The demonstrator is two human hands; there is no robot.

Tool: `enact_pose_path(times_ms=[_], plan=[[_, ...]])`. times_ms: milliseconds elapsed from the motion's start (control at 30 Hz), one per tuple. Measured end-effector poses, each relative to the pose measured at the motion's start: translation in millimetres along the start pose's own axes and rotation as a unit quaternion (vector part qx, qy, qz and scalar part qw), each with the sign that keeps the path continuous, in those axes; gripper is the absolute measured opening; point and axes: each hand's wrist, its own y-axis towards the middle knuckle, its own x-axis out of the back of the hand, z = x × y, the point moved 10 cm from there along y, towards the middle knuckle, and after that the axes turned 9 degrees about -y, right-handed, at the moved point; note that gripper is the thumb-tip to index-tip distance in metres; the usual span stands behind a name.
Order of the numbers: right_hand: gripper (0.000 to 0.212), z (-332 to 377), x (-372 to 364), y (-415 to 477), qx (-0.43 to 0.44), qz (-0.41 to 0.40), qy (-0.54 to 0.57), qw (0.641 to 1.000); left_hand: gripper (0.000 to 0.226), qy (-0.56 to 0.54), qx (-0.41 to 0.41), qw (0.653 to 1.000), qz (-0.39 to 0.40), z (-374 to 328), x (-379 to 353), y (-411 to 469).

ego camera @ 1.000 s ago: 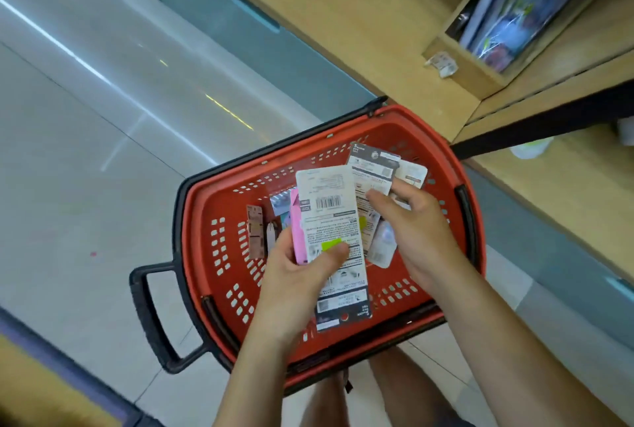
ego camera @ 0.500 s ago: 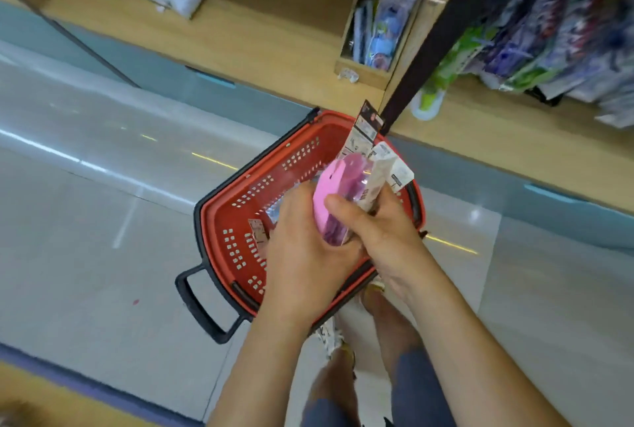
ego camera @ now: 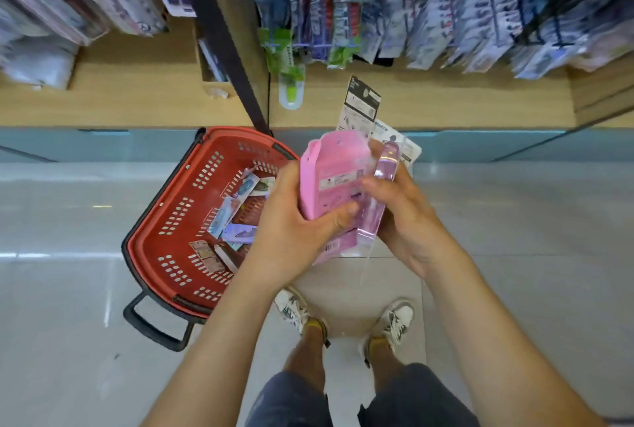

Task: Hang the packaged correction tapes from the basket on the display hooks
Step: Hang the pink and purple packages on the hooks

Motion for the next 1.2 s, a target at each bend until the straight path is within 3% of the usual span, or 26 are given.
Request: enact_pose_path(times_ms=[100, 333, 400, 500, 567, 600, 700, 733, 933, 1067, 1133, 1200], plan=[[0.073, 20, 60, -35, 0.016, -0.038, 0.057, 0.998, 0.043, -0.061, 0.006, 0.998, 0.025, -27, -65, -10], [0.058, 83, 207, -127, 0.12, -0.165, 0.059, 0.977, 0.027, -0.278, 0.089, 0.956, 0.018, -63, -200, -30], [0.067, 103, 242, -150, 0.149, -0.212, 0.035, 0.965, 0.017, -0.294, 0.088, 0.951, 0.03, -77, -229, -31], [0.095, 126, 278, -168, 0.166, -0.241, 0.028, 0.956, 0.036, -0.303, 0.081, 0.948, 0.059, -95, -266, -27], [0.107, 139, 298, -172, 0.167, -0.269, 0.028, 0.948, 0.025, -0.316, 0.092, 0.941, 0.081, -103, -291, -23], [0.101, 146, 306, -172, 0.167, -0.276, 0.03, 0.946, 0.022, -0.319, 0.097, 0.939, 0.088, -107, -303, -19], [0.052, 172, 322, -169, 0.177, -0.283, 0.013, 0.943, 0.019, -0.31, 0.106, 0.941, 0.089, -118, -332, -4], [0.049, 180, 327, -167, 0.176, -0.282, 0.015, 0.943, 0.018, -0.312, 0.109, 0.939, 0.092, -122, -340, 3], [0.063, 218, 355, -145, 0.133, -0.192, 0.064, 0.97, 0.021, -0.319, 0.124, 0.936, 0.083, -150, -377, 46], [0.076, 237, 396, -145, 0.143, -0.297, 0.063, 0.942, 0.022, -0.288, 0.097, 0.95, 0.069, -170, -389, 67], [0.087, 256, 413, -150, 0.182, -0.34, -0.009, 0.923, 0.02, -0.28, 0.067, 0.955, 0.068, -187, -395, 76], [0.069, 277, 424, -153, 0.205, -0.361, -0.101, 0.904, 0.02, -0.28, 0.056, 0.955, 0.08, -203, -404, 84]])
